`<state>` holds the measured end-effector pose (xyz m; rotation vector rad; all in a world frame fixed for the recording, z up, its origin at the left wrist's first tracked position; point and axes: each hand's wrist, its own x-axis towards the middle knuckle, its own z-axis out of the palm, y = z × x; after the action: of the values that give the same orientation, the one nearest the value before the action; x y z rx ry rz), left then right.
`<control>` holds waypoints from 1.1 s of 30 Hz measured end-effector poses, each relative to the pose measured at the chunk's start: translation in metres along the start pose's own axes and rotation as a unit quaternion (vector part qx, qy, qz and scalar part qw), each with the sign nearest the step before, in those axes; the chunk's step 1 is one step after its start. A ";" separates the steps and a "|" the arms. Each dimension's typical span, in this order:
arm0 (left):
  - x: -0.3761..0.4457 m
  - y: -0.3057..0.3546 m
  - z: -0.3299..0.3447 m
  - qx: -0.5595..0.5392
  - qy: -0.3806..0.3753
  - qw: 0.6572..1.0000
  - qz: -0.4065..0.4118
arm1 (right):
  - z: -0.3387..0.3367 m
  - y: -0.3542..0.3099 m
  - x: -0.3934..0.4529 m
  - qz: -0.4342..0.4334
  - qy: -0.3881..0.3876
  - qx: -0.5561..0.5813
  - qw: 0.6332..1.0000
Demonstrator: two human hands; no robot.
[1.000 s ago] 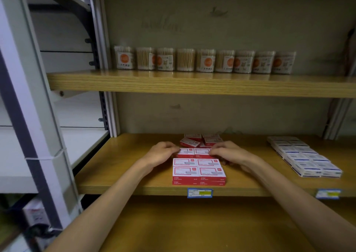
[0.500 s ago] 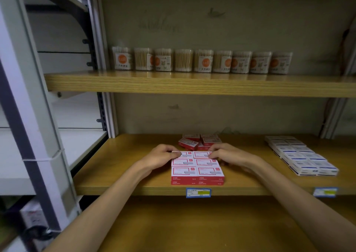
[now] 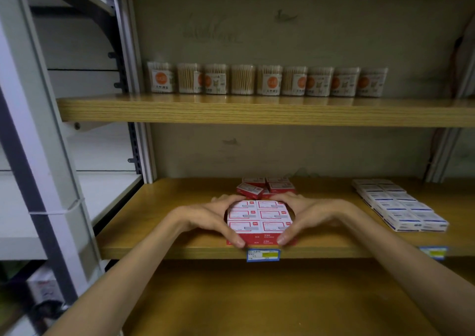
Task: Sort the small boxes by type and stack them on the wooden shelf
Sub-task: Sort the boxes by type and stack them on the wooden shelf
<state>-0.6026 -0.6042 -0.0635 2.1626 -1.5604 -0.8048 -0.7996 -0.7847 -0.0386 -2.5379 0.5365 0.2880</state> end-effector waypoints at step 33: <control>0.053 -0.007 -0.003 -0.348 0.321 0.872 -0.124 | 0.000 0.049 0.043 0.121 0.373 0.243 0.887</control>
<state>-0.5828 -0.6525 -0.0778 1.8000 -0.5421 -0.5091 -0.7814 -0.8370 -0.0735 -2.0087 1.0577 -0.6972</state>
